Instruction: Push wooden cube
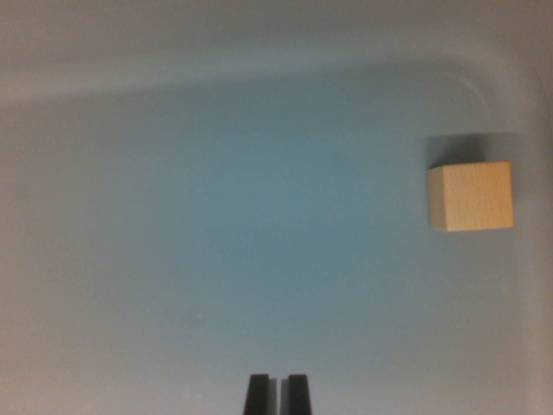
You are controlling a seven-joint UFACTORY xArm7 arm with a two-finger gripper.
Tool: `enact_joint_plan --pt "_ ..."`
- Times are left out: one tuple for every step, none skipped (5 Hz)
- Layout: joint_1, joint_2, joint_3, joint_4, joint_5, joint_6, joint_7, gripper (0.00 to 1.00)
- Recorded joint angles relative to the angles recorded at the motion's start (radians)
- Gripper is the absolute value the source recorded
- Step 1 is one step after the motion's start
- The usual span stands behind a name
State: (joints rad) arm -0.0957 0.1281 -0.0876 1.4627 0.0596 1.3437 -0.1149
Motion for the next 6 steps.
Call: enact_joint_plan --pt "-0.0116 0.028 -0.008 -0.022 0.0041 -0.045 -0.027 0.0" --pt "-0.0116 0.028 -0.008 -0.022 0.0041 -0.045 -0.027 0.0" --pt "-0.0236 0.056 -0.017 -0.044 0.0083 -0.092 -0.055 0.0" --pt "-0.0236 0.056 -0.017 -0.044 0.0083 -0.092 -0.055 0.0" --pt "-0.0357 0.085 -0.025 -0.067 0.0126 -0.139 -0.083 0.0" --pt "-0.0357 0.085 -0.025 -0.067 0.0126 -0.139 -0.083 0.0"
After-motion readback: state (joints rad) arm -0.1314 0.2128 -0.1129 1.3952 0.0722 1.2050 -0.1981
